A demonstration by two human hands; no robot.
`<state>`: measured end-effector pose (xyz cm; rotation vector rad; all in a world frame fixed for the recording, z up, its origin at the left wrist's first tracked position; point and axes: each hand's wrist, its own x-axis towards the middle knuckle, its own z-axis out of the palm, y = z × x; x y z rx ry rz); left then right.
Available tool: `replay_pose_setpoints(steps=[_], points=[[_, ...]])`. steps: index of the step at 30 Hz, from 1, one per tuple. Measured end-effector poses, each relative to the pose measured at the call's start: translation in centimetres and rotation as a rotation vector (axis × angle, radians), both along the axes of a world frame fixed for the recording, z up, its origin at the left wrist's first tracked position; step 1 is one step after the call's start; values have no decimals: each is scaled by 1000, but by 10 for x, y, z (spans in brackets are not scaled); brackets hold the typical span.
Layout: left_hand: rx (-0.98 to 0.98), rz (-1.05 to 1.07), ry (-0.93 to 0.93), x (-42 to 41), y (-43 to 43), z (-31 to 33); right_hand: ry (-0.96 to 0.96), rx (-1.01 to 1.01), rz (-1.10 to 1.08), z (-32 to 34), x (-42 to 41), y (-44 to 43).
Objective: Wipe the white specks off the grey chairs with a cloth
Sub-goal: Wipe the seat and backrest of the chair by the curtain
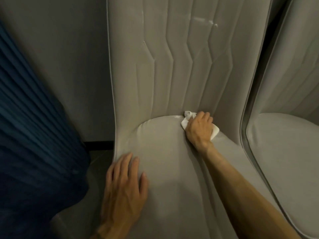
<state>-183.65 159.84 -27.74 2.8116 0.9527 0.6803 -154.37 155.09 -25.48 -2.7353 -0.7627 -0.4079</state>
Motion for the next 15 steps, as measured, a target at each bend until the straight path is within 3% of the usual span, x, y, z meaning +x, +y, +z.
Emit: replay_pose_setpoints(steps=[3, 7, 11, 15], points=[[22, 3, -19, 1, 1, -2, 72, -42, 115, -3, -1, 25], [44, -3, -38, 0, 2, -2, 0, -81, 222, -5, 21, 1], [34, 5, -24, 2, 2, -1, 14, -56, 102, -8, 16, 10], [15, 8, -27, 0, 3, 0, 70, -52, 357, -10, -5, 46]])
